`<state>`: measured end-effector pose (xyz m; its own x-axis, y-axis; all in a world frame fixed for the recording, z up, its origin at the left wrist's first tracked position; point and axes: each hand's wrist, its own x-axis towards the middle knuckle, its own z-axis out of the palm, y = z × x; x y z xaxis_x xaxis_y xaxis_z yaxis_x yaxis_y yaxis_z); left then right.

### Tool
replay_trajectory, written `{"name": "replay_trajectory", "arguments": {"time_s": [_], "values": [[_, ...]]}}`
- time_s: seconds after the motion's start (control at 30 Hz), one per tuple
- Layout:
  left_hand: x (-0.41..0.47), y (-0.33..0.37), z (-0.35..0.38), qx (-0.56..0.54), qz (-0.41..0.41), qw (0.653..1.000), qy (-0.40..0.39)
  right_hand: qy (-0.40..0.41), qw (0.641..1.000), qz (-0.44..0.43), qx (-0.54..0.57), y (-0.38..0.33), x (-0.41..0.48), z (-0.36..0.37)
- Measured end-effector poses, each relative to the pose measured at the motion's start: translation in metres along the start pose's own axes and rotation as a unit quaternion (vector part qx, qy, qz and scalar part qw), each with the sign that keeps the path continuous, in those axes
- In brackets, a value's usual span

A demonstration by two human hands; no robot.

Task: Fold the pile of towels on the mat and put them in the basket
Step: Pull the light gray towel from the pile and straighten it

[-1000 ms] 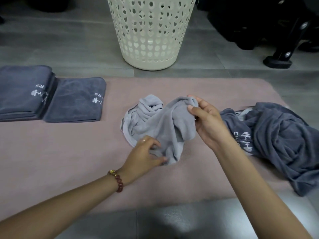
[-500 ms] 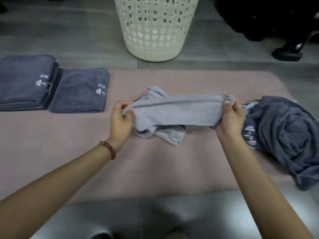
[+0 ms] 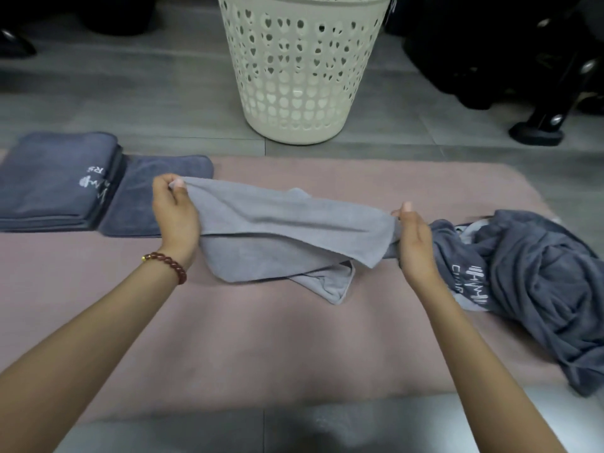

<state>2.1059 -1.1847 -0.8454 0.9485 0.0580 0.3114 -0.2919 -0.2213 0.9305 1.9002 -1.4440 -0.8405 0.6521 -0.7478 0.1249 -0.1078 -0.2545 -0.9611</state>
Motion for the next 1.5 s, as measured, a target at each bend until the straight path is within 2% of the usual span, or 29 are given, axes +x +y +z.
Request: {"name": "replay_trajectory", "arguments": {"time_s": [0.13, 0.2, 0.27, 0.43, 0.53, 0.67, 0.73, 0.83, 0.93, 1.0, 1.03, 1.07, 1.1, 1.17, 1.2, 1.23, 1.3, 1.33, 1.37, 1.43, 1.47, 1.5], "values": [[0.002, -0.005, 0.000, 0.006, -0.010, 1.000, 0.008, -0.075, 0.992, -0.043, -0.097, 0.015, 0.005, -0.022], [0.003, -0.005, 0.002, 0.008, -0.004, 1.000, 0.002, -0.086, 0.984, -0.072, -0.138, 0.021, 0.007, -0.023], [0.004, -0.004, 0.003, 0.004, 0.004, 1.000, -0.001, -0.044, 0.991, -0.071, -0.102, 0.022, 0.009, -0.020], [0.015, 0.006, -0.005, -0.058, 0.032, 0.998, -0.008, 0.079, 0.992, -0.003, 0.095, 0.011, 0.016, -0.013], [0.021, 0.011, -0.008, -0.061, 0.036, 0.997, -0.008, 0.103, 0.990, -0.022, 0.088, -0.001, 0.020, 0.000], [0.028, -0.002, -0.013, -0.007, 0.007, 1.000, 0.007, 0.128, 0.986, -0.036, 0.098, -0.011, 0.024, 0.009], [0.030, -0.010, -0.016, 0.006, -0.025, 0.999, 0.022, 0.109, 0.989, -0.019, 0.096, -0.007, 0.027, 0.007], [0.030, -0.012, -0.020, 0.043, -0.079, 0.995, 0.039, 0.033, 0.991, -0.018, 0.125, -0.002, 0.024, 0.007], [0.023, -0.003, -0.020, 0.052, -0.085, 0.994, 0.039, 0.017, 0.997, -0.051, 0.055, -0.004, 0.020, 0.002], [0.008, 0.014, -0.015, 0.053, -0.071, 0.996, -0.011, 0.008, 0.996, -0.088, -0.035, -0.011, 0.020, -0.001], [-0.003, 0.024, -0.011, 0.049, -0.058, 0.995, -0.066, -0.002, 0.990, -0.112, -0.085, -0.016, 0.021, -0.003], [-0.015, 0.038, -0.007, 0.036, -0.046, 0.986, -0.157, -0.015, 0.982, -0.141, -0.125, -0.021, 0.021, -0.003], [-0.026, 0.052, -0.004, 0.008, -0.040, 0.959, -0.280, -0.028, 0.975, -0.165, -0.146, -0.026, 0.020, -0.002], [-0.046, 0.079, 0.004, -0.053, -0.053, 0.847, -0.526, -0.063, 0.978, -0.175, -0.098, -0.037, 0.014, 0.006], [-0.051, 0.086, 0.010, -0.073, -0.039, 0.804, -0.589, -0.088, 0.982, -0.165, -0.037, -0.044, 0.010, 0.012], [-0.053, 0.090, 0.017, -0.081, -0.001, 0.795, -0.601, -0.117, 0.979, -0.166, 0.015, -0.051, 0.007, 0.017], [-0.049, 0.091, 0.035, -0.052, 0.092, 0.847, -0.522, -0.174, 0.966, -0.186, 0.051, -0.066, 0.001, 0.022], [-0.046, 0.091, 0.042, -0.038, 0.133, 0.861, -0.490, -0.203, 0.959, -0.190, 0.054, -0.074, -0.002, 0.024], [-0.044, 0.095, 0.047, -0.039, 0.147, 0.857, -0.492, -0.229, 0.954, -0.185, 0.059, -0.080, -0.003, 0.024], [-0.040, 0.103, 0.054, -0.058, 0.128, 0.821, -0.553, -0.271, 0.944, -0.165, 0.093, -0.093, -0.007, 0.025], [-0.040, 0.105, 0.057, -0.061, 0.112, 0.805, -0.579, -0.281, 0.941, -0.149, 0.118, -0.097, -0.010, 0.026], [-0.040, 0.109, 0.058, -0.062, 0.099, 0.804, -0.583, -0.275, 0.942, -0.136, 0.138, -0.099, -0.011, 0.027]]}}
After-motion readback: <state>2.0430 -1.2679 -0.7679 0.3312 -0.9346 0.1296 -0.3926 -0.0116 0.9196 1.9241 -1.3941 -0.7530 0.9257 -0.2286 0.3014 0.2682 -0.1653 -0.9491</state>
